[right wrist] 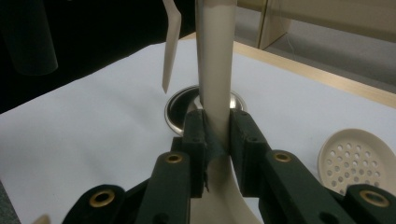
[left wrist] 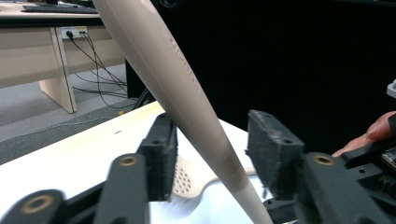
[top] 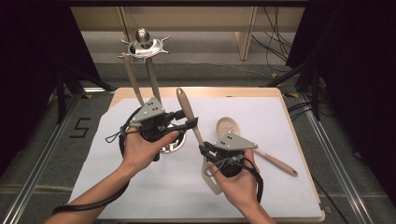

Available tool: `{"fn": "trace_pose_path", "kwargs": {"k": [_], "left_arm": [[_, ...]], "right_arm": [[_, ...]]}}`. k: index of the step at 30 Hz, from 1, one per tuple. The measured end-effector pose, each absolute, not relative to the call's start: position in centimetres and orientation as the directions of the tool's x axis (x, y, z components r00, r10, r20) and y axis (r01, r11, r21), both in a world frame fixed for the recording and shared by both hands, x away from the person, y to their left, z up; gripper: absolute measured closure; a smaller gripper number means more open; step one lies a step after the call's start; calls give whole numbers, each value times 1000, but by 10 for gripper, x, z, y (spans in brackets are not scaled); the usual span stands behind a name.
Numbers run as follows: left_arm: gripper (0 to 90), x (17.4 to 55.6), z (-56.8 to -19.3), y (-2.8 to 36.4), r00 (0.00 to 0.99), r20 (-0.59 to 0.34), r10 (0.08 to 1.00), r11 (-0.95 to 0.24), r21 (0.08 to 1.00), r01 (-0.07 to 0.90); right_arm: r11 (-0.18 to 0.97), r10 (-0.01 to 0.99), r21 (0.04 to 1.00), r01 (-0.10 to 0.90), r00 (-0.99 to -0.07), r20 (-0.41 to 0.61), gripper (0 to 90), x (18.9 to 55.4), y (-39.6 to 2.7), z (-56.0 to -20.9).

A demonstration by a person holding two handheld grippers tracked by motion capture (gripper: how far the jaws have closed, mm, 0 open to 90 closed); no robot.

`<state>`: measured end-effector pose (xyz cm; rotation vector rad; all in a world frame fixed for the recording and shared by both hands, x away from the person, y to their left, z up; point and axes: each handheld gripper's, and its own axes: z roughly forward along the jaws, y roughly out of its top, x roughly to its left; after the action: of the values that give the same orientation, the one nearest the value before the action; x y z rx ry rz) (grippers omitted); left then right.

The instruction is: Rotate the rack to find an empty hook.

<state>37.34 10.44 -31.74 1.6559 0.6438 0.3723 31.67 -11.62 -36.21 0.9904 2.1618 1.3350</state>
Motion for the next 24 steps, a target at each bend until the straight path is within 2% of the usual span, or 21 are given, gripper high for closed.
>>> {"fn": "trace_pose_path", "kwargs": {"k": [10,12,13,19,24], "left_arm": [[688,369,-315,108,816,-197,544,-11,970,242],[711,366,-313,108,826,-203,526,-8,970,243],[719,365,-312,108,831,-201,518,-10,970,241],[746,359,-307,109,855,-202,477,-17,971,239],[747,359,-306,112,867,-176,466,-40,975,220]], "right_arm": [[311,736,886,343,-677,4,781,316,-112,-363],[299,737,884,360,-675,26,780,314,-109,-364],[320,724,887,332,-690,-3,780,317,-110,-364],[333,689,891,308,-725,-8,774,319,-108,-365],[349,620,893,283,-785,7,687,322,-107,-365]]}}
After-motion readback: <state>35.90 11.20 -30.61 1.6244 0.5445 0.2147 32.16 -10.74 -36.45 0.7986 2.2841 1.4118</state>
